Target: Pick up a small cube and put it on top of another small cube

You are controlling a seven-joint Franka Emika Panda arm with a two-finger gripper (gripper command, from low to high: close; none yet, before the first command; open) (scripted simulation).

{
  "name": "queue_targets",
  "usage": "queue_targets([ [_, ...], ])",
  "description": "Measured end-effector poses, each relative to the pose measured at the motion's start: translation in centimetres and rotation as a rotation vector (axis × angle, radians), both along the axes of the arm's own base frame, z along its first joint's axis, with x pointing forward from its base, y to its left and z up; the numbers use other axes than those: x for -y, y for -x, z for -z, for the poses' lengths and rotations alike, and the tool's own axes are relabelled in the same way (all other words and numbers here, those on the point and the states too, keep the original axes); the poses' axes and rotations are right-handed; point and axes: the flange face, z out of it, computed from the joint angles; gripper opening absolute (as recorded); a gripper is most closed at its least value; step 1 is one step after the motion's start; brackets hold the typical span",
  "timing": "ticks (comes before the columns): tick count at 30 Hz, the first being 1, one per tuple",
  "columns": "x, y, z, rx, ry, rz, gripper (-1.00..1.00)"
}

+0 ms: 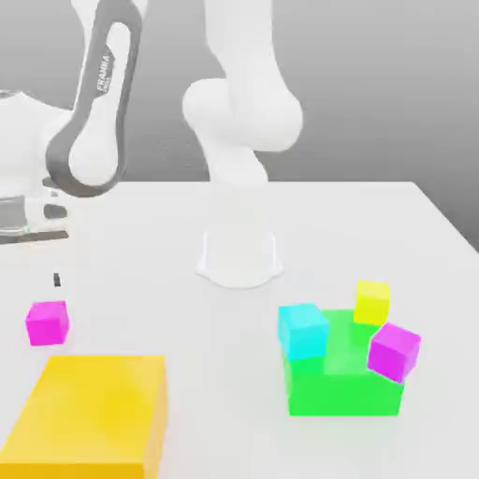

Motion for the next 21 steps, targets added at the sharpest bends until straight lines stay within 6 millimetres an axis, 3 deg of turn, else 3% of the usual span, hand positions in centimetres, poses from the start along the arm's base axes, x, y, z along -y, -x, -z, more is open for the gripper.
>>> queue_targets([
  [6,0.0,0.3,5.3,-0.011,-0.001,0.027,0.00],
  [7,-0.1,0.3,6.2,-0.010,-0.003,0.028,-1.00],
  [14,-0.1,0.3,6.4,-0.008,-0.002,0.029,-1.00],
  [21,-0.2,0.2,0.8,-0.007,-0.004,0.026,-1.00],
])
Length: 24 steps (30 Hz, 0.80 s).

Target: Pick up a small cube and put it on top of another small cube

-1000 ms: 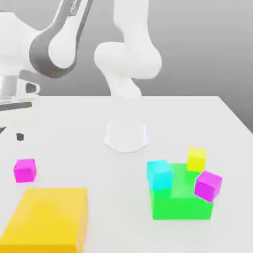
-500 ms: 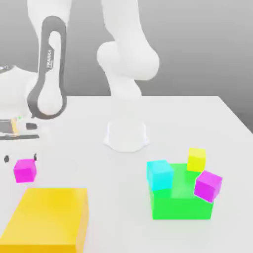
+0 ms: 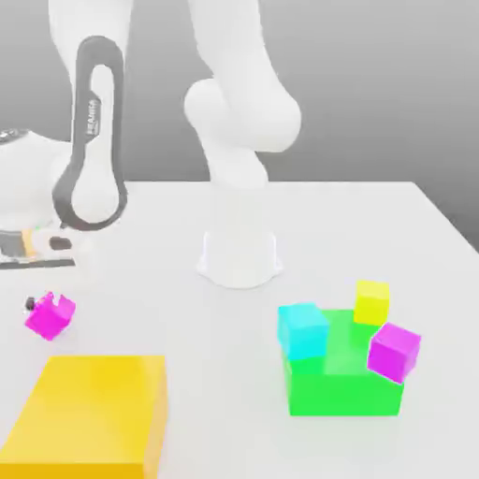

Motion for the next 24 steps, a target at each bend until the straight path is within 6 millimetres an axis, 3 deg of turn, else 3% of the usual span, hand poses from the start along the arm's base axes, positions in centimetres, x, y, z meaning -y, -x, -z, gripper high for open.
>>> queue_targets([
  [6,-8.6,-8.9,-3.7,0.062,-0.049,-0.321,-1.00],
  [13,-19.9,-14.3,-8.0,0.114,-0.086,-0.681,-1.00],
  [18,-29.4,-15.6,-10.8,0.123,-0.095,-0.967,-1.00],
  [24,-40.2,-13.7,-13.1,0.103,-0.081,-1.306,-1.00],
])
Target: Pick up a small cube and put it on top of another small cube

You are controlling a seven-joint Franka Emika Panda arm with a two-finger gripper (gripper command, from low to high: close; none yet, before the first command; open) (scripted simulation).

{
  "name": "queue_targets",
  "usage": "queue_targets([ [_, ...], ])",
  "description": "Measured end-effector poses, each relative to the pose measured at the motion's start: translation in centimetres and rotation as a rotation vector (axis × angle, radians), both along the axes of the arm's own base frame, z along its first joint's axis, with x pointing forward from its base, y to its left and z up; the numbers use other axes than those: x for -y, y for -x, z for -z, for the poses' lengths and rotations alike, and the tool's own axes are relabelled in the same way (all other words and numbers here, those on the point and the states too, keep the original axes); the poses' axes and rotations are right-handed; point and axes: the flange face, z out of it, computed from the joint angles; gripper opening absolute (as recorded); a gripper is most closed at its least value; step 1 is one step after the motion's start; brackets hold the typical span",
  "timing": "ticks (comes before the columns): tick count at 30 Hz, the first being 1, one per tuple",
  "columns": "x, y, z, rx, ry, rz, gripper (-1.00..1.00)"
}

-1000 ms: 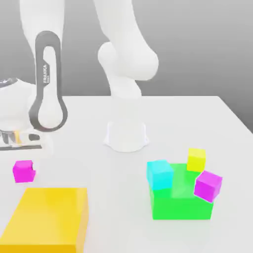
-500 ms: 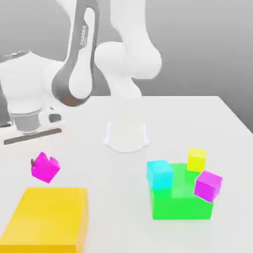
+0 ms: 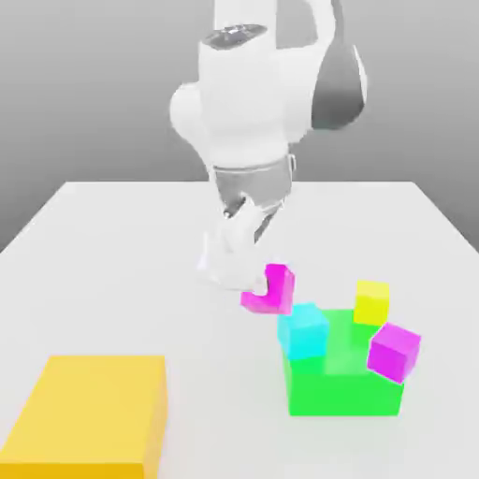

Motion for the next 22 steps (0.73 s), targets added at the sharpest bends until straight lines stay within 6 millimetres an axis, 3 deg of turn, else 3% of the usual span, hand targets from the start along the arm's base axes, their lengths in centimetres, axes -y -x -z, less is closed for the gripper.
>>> queue_targets([
  [5,-7.8,3.9,-0.8,0.002,0.055,-0.271,-1.00],
  [9,-12.6,7.8,-0.5,0.000,0.112,-0.466,-1.00],
  [15,-13.5,8.6,5.0,-0.001,0.127,-0.505,-1.00],
  [16,-13.5,8.7,5.7,-0.001,0.125,-0.506,1.00],
  [22,-13.5,8.7,6.0,-0.001,0.125,-0.506,1.00],
])
